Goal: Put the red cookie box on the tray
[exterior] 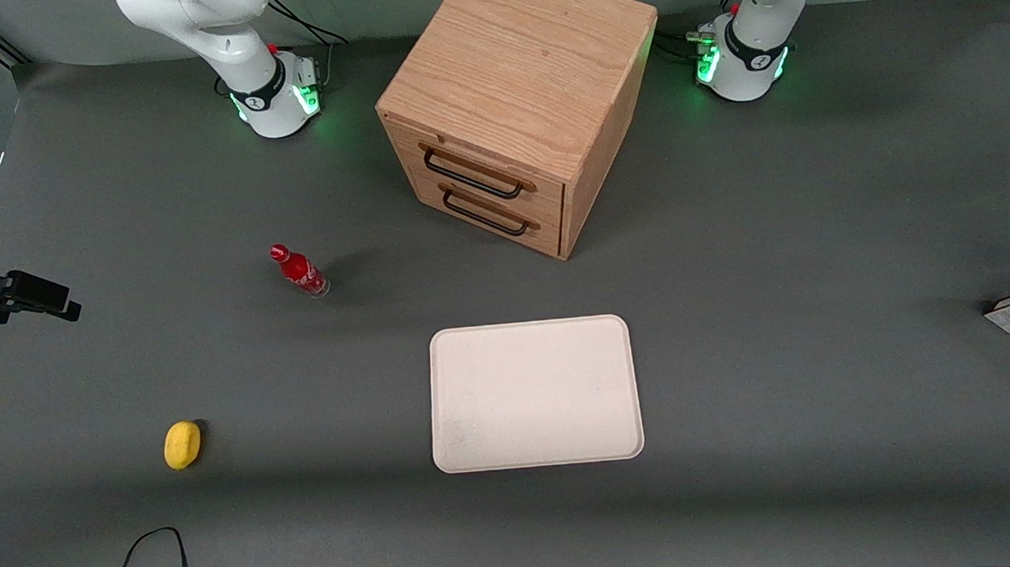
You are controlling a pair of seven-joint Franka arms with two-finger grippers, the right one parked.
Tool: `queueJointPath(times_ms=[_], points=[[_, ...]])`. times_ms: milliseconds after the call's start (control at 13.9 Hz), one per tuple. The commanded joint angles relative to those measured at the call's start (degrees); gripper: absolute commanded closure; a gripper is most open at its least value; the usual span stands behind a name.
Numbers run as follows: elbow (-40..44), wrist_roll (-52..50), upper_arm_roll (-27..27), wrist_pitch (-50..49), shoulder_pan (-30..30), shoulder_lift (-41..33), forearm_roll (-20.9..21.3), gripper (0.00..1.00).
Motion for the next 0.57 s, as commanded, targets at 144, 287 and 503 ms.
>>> queueJointPath(times_ms=[144, 287, 503], points=[[-2.8, -4.2, 0.1, 6.7, -0.7, 3.7, -4.3, 0.0], [-2.8, -5.0, 0.0, 9.9, -0.8, 5.0, -4.5, 0.0], [-2.8, -7.4, -0.2, 13.7, -1.4, 7.0, -4.8, 0.0]])
